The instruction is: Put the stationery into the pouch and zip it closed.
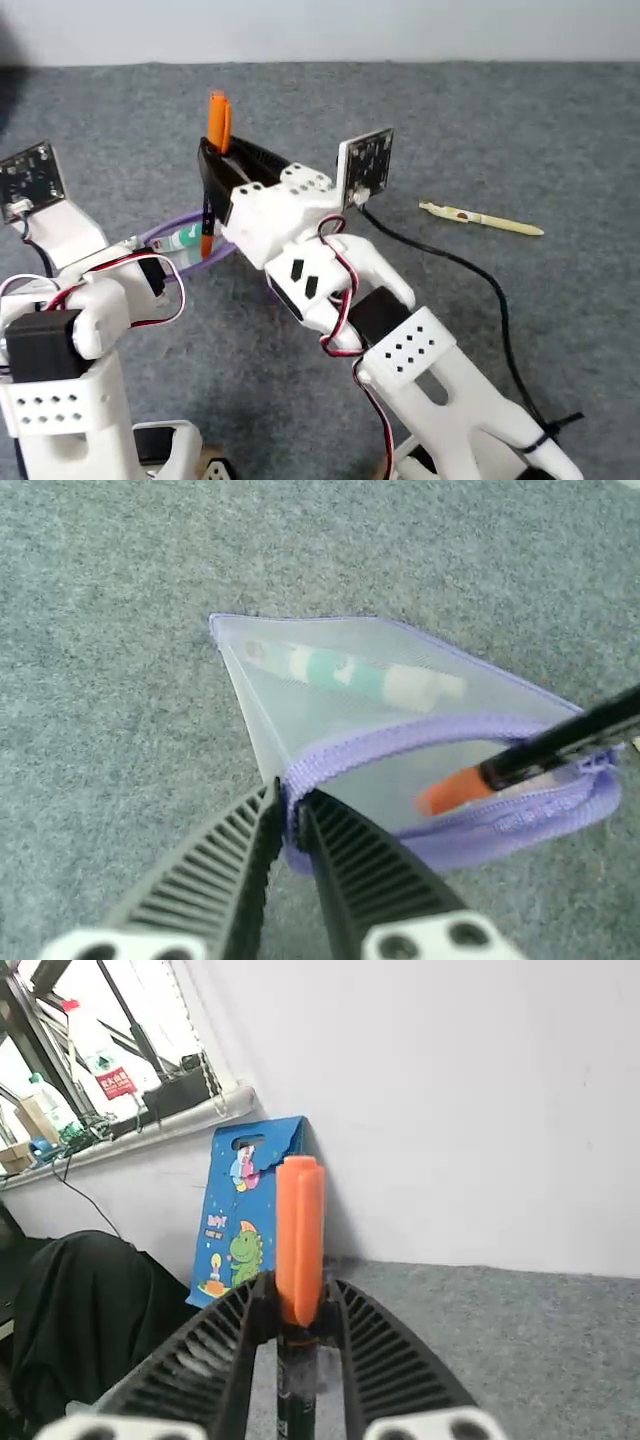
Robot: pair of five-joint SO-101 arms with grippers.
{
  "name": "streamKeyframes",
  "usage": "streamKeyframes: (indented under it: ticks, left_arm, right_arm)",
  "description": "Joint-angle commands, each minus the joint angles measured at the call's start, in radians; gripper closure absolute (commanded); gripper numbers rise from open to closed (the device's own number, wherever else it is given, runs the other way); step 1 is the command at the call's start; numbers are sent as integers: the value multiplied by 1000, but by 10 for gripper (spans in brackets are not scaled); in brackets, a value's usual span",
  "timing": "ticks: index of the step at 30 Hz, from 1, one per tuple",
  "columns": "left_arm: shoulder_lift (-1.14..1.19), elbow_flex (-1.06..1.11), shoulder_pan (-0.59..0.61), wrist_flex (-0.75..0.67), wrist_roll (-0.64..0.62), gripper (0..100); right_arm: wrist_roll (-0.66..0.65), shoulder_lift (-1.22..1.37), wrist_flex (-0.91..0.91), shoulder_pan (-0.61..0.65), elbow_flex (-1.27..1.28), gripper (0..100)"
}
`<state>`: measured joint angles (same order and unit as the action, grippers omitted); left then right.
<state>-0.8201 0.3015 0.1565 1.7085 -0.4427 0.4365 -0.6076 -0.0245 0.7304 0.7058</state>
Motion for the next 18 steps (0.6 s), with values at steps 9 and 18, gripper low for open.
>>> streamKeyframes:
  ticks: [9, 18]
  left_arm:
    - [8, -53, 2, -5, -3, 989]
    - [8, -53, 2, -6, -3, 989]
  right_arm:
    - [-144, -170, -265, 87, 12, 808]
    - [-144, -352, -418, 97, 9, 798]
